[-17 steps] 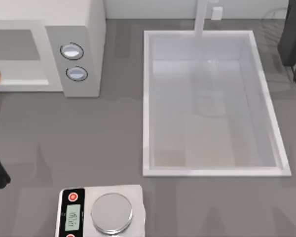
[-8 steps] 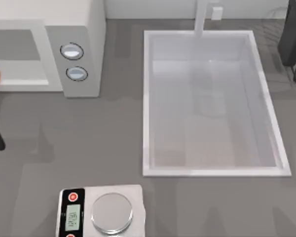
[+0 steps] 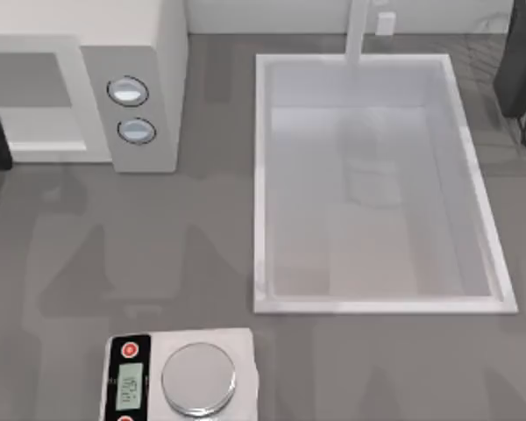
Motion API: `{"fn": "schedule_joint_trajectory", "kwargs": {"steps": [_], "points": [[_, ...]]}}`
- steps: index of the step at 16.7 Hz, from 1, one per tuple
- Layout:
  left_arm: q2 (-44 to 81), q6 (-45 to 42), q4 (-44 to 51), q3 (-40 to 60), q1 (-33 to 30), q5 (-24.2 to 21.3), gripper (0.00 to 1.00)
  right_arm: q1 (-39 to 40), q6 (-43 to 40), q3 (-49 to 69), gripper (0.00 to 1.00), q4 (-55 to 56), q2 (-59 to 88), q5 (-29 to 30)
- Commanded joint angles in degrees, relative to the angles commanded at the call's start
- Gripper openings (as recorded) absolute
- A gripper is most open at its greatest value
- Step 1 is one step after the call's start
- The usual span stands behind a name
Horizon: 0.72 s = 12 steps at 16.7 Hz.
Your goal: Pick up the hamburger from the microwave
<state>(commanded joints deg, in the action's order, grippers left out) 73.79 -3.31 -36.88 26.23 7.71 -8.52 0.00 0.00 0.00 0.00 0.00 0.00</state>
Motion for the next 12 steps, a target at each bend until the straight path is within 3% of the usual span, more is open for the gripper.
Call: {"fn": "schedule_joint_trajectory", "kwargs": {"steps": [7, 12], "points": [[39.05, -1.78, -19.34, 13.77, 4.08, -4.50, 1.00, 0.00, 0.00, 0.00, 1.00, 0.00, 0.00, 0.00], [58.80, -2.69, -29.06, 20.69, 6.14, -6.78, 1.00, 0.00, 0.00, 0.00, 1.00, 0.00, 0.00, 0.00]]}}
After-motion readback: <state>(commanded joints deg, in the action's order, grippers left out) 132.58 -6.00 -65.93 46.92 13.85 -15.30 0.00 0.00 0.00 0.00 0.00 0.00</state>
